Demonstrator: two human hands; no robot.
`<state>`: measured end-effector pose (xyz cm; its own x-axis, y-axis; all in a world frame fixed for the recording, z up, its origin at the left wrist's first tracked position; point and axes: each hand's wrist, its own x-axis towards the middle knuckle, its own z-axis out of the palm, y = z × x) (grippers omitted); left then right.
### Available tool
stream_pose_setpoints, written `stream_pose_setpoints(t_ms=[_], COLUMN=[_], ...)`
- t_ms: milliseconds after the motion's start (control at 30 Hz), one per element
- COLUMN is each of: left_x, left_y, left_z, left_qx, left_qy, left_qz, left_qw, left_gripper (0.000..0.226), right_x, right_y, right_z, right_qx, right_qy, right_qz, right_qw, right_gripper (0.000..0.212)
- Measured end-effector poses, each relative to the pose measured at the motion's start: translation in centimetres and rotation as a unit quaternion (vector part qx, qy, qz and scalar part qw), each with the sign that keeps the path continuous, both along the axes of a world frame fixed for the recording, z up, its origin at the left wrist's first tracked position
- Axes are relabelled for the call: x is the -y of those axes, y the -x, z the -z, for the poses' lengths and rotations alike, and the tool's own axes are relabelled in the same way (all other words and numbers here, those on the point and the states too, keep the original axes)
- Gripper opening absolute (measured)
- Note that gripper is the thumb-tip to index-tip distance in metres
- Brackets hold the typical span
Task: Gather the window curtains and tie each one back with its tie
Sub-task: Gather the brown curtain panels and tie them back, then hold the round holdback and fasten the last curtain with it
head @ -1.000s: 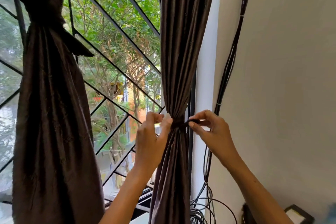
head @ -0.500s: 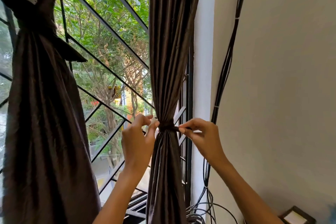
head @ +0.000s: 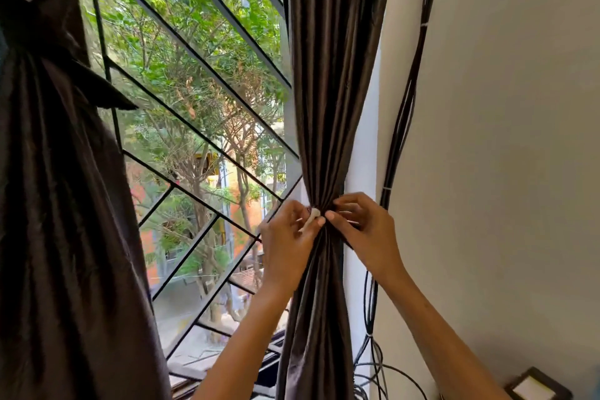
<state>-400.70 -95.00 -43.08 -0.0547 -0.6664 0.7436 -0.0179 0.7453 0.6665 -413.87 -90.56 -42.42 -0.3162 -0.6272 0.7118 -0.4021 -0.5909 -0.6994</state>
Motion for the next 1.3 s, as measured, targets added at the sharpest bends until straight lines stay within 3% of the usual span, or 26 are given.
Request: stream_pose_setpoints(t_ms=[167, 400, 567, 667, 867, 1067, 1300], left_x=[1.6, 1.7, 1.1, 0.2, -2.9, -9.3, -18.2], left_y=[4.2, 7.0, 6.1, 5.1, 2.4, -2.1, -10.0], left_z=[-0.2, 0.0, -0.3, -0.3, -0.6, 2.9, 11.6], left_qx=[0.023, 0.043, 0.05, 0.046, 0.074, 0.036, 0.007], left_qy=[-0.03, 0.007, 0.012, 0.0, 0.007, 0.021, -0.058], left_qz=[0.018, -0.017, -0.04, -0.042, -0.054, -0.105, -0.129], left_qw=[0.999, 0.999, 0.998, 0.998, 0.996, 0.994, 0.99], left_gripper=[0.035, 0.035, 0.031, 0.027, 0.045, 0.034, 0.016], right_x=[0.5, 0.8, 0.6, 0.0, -2.7, -6.3, -11.2], right_y=[3.0, 5.3, 4.2, 3.1, 0.5, -2.7, -9.7], right_z=[0.1, 0.5, 0.0, 0.1, -0.5, 1.4, 10.2], right_qx=[0.012, 0.016, -0.024, -0.078, -0.105, -0.132, -0.113], right_qy=[-0.005, 0.006, -0.018, -0.032, 0.059, 0.107, 0.037], right_qz=[0.069, 0.112, 0.125, 0.181, 0.253, 0.21, 0.091], right_qw=[0.998, 0.994, 0.992, 0.98, 0.96, 0.963, 0.989], right_gripper=[0.017, 0.012, 0.012, 0.011, 0.007, 0.008, 0.008])
